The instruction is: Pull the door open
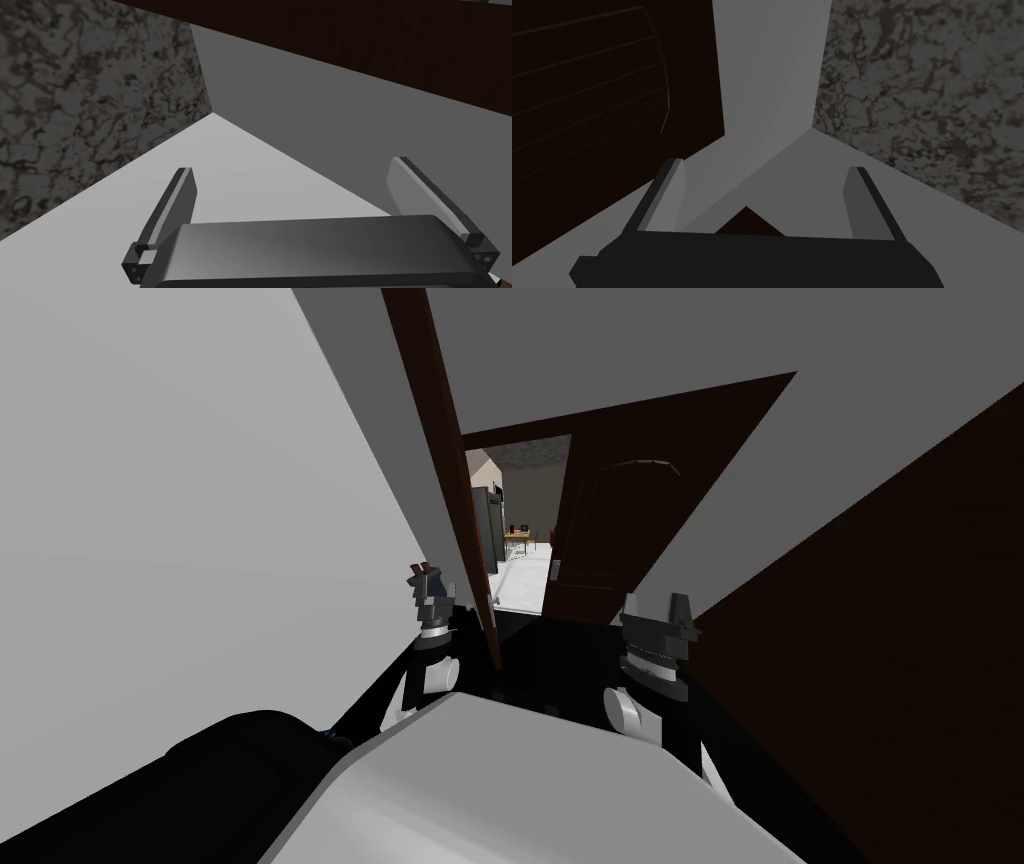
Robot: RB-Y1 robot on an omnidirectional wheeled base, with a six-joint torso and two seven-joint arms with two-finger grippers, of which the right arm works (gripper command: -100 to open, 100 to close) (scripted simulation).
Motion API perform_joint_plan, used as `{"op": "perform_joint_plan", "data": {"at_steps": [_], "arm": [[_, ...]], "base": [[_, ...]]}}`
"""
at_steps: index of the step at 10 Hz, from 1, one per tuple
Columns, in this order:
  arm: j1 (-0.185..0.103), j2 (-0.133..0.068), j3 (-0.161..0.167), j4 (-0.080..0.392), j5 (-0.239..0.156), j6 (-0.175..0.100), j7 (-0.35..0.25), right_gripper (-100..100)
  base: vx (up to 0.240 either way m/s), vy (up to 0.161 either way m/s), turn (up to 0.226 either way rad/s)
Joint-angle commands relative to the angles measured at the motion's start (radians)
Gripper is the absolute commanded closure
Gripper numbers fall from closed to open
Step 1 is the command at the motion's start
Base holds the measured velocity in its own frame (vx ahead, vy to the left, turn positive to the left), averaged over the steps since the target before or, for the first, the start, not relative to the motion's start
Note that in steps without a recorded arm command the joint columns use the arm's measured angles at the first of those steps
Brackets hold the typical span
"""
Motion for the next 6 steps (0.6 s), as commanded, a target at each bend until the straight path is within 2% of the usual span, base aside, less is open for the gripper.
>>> {"op": "perform_joint_plan", "data": {"at_steps": [1,4,6], "arm": [[-0.022,-0.007,-0.012,0.036,-0.003,0.002,0.011,-100],[-0.064,-0.018,-0.035,0.103,-0.007,0.005,0.030,-100],[-0.102,-0.027,-0.055,0.163,-0.012,0.007,0.048,-100]], "base": [[0.035,-0.019,0.064],[0.064,-0.043,0.046],[0.076,-0.038,0.064]]}}
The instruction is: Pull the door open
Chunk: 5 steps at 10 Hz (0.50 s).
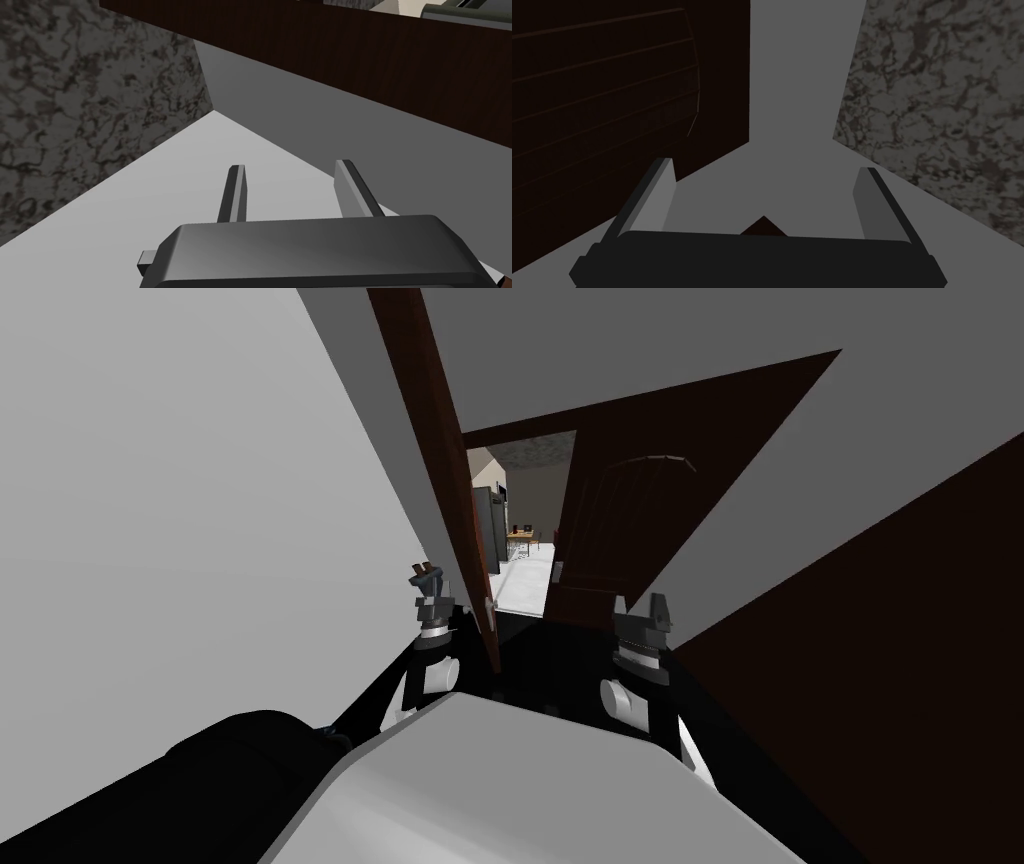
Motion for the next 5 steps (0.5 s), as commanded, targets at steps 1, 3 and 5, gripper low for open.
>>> {"op": "perform_joint_plan", "data": {"at_steps": [1,3,5], "arm": [[-0.035,-0.009,-0.022,0.050,-0.006,0.000,0.015,-100],[-0.058,-0.014,-0.035,0.096,-0.008,0.002,0.026,-100],[-0.109,-0.022,-0.062,0.156,-0.014,0.006,0.049,-100]], "base": [[0.086,-0.042,0.069],[0.052,-0.043,0.030],[0.065,-0.050,0.087]]}}
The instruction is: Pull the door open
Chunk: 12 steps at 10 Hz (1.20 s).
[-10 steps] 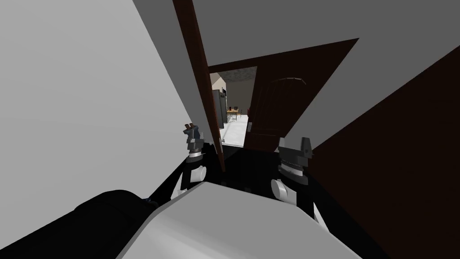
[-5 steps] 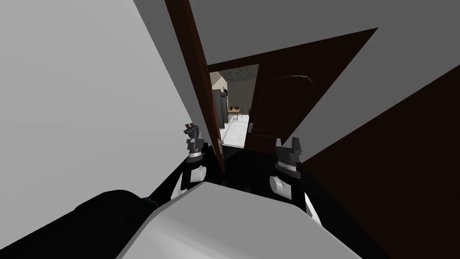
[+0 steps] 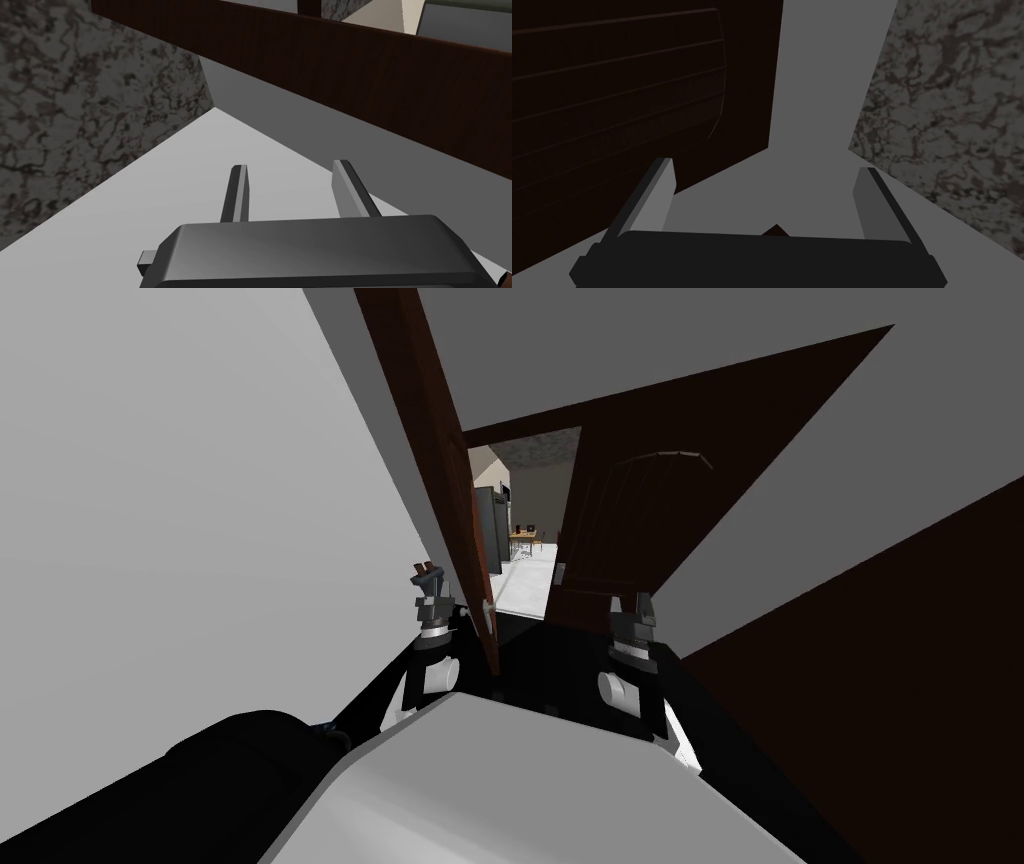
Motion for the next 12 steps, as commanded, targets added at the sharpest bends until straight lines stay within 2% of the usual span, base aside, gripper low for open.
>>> {"op": "perform_joint_plan", "data": {"at_steps": [1,2,3,4,5,6,7,9,10,11,12], "arm": [[-0.017,-0.006,-0.013,0.042,-0.004,-0.002,0.006,-100],[-0.044,-0.010,-0.027,0.076,-0.007,0.000,0.019,-100],[-0.044,-0.010,-0.027,0.086,-0.007,0.000,0.019,-100],[-0.072,-0.014,-0.042,0.125,-0.010,0.002,0.032,-100],[-0.072,-0.014,-0.042,0.129,-0.010,0.002,0.032,-100],[-0.102,-0.018,-0.059,0.168,-0.014,0.004,0.046,-100],[-0.102,-0.018,-0.059,0.177,-0.014,0.004,0.046,-100],[-0.162,-0.024,-0.092,0.252,-0.021,0.009,0.074,-100],[-0.162,-0.024,-0.092,0.274,-0.021,0.009,0.074,-100],[-0.195,-0.026,-0.109,0.297,-0.024,0.011,0.089,-100],[-0.195,-0.026,-0.109,0.320,-0.024,0.011,0.089,-100]], "base": [[0.059,-0.047,0.031],[0.047,-0.044,0.045],[0.039,-0.031,0.036],[0.049,-0.031,0.056],[0.045,-0.032,0.037],[0.062,-0.034,0.060],[0.046,-0.036,0.036],[0.051,-0.061,0.076],[0.059,-0.048,0.045],[0.061,-0.055,0.066],[0.044,-0.042,0.043]]}}
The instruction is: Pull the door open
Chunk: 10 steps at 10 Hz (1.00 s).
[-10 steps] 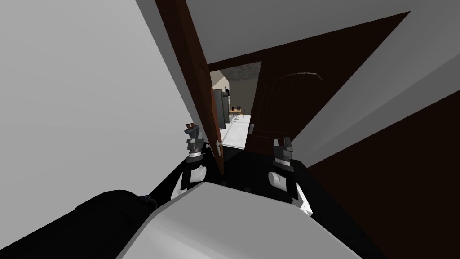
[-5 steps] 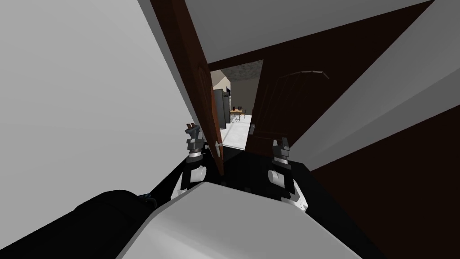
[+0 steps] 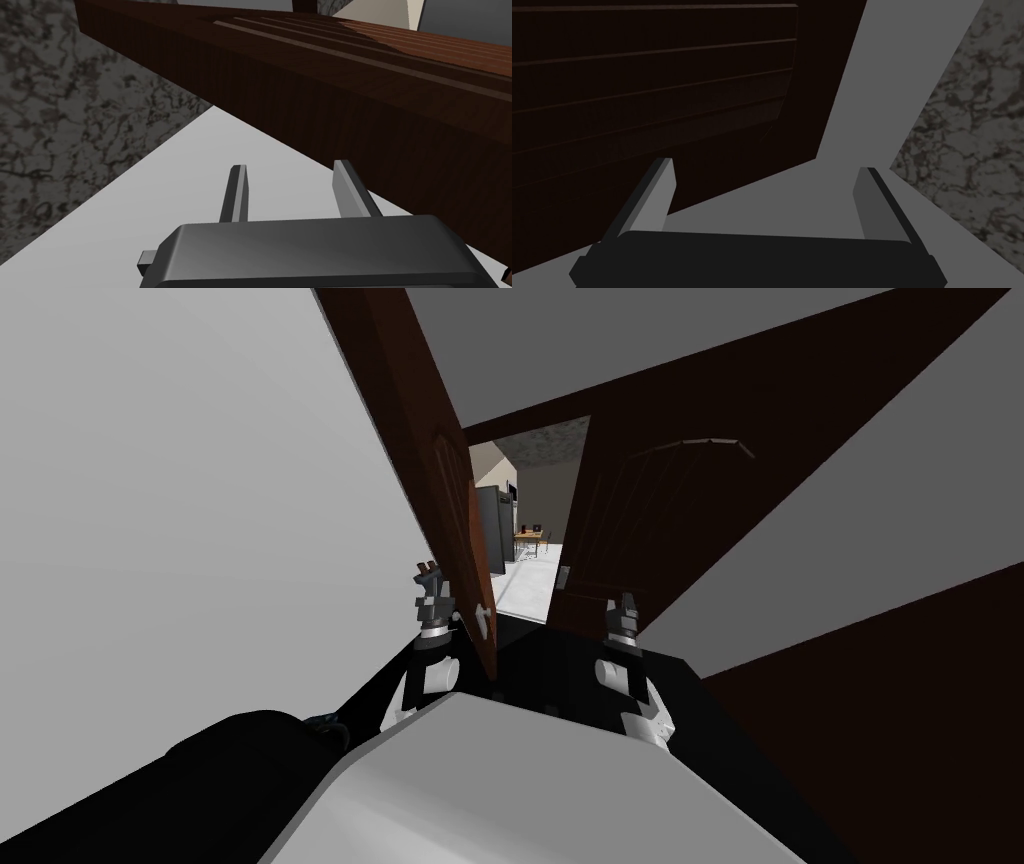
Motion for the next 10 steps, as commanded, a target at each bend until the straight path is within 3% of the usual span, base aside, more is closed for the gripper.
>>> {"op": "perform_joint_plan", "data": {"at_steps": [1,2,3,4,5,6,7,8,9,10], "arm": [[-0.035,-0.001,-0.018,0.050,-0.003,-0.005,0.018,-100],[-0.035,-0.001,-0.018,0.076,-0.003,-0.005,0.018,-100],[-0.067,-0.002,-0.036,0.108,-0.007,-0.003,0.033,-100],[-0.067,-0.002,-0.036,0.129,-0.007,-0.003,0.033,-100],[-0.100,-0.003,-0.054,0.171,-0.011,-0.001,0.049,-100],[-0.100,-0.003,-0.054,0.182,-0.011,-0.001,0.049,-100],[-0.133,-0.004,-0.072,0.220,-0.015,0.002,0.064,-100],[-0.133,-0.004,-0.072,0.235,-0.015,0.002,0.064,-100],[-0.166,-0.005,-0.090,0.273,-0.018,0.004,0.080,-100],[-0.166,-0.005,-0.090,0.288,-0.018,0.004,0.080,-100]], "base": [[0.053,-0.043,0.061],[0.041,-0.039,0.041],[0.040,-0.044,0.066],[0.035,-0.036,0.043],[0.042,-0.042,0.074],[0.044,-0.039,0.041],[0.047,-0.039,0.063],[0.039,-0.040,0.042],[0.047,-0.058,0.064],[0.043,-0.046,0.044]]}}
